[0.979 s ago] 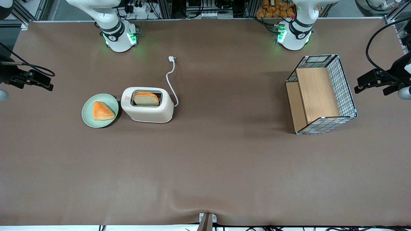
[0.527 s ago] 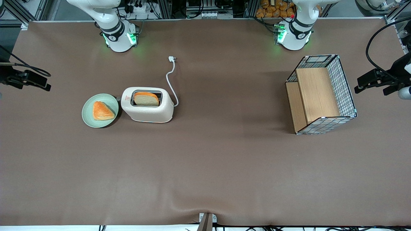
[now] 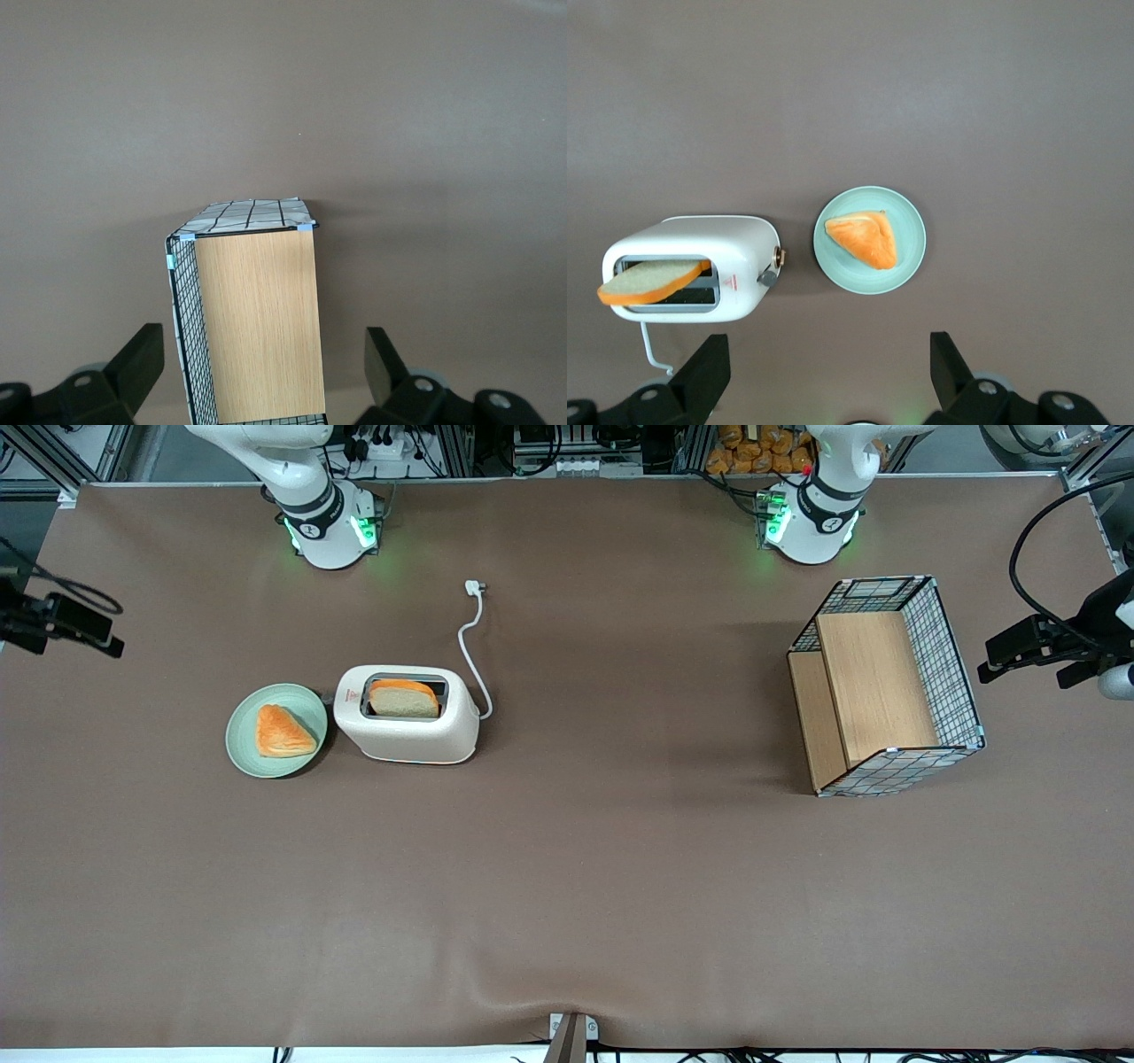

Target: Press toaster button with right arm

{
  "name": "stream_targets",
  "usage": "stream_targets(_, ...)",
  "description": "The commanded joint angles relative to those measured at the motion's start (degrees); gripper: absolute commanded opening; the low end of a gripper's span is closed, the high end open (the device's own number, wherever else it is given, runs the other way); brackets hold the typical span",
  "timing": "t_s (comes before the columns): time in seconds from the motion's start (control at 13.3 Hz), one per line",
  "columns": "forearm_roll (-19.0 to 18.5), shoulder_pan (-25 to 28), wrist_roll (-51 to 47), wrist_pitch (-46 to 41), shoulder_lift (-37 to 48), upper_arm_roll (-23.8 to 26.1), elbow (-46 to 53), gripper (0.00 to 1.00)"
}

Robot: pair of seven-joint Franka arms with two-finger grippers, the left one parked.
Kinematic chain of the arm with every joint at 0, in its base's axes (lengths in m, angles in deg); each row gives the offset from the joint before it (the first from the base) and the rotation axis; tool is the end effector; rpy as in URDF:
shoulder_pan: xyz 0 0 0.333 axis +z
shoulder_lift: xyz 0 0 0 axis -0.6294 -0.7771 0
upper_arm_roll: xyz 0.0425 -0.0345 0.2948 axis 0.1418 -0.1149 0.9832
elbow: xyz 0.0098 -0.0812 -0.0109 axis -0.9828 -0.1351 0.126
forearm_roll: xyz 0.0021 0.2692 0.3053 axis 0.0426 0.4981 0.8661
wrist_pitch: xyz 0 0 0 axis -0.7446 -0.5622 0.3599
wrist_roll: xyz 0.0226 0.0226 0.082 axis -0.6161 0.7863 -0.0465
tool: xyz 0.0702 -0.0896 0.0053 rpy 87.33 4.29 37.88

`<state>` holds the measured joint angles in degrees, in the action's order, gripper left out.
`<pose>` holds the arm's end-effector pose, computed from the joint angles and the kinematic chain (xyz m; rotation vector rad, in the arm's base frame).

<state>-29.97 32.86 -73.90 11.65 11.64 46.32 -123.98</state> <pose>0.5489 -0.0299 0.6256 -3.1121 0.1102 0.0899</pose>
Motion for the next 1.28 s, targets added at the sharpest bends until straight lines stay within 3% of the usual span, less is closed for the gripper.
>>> stream_targets(0.0, 1.06, 1.65, 0.64, 1.17, 2.57, -2.99, -2.42, 1.0)
stream_targets(0.23, 2.38, 4.74, -0.15, 0.03, 1.25, -6.62, 0.04, 1.0)
stream_targets(1.21, 1.68, 5.44, -1.56, -2.78, 0.9, -6.71, 0.84, 1.0)
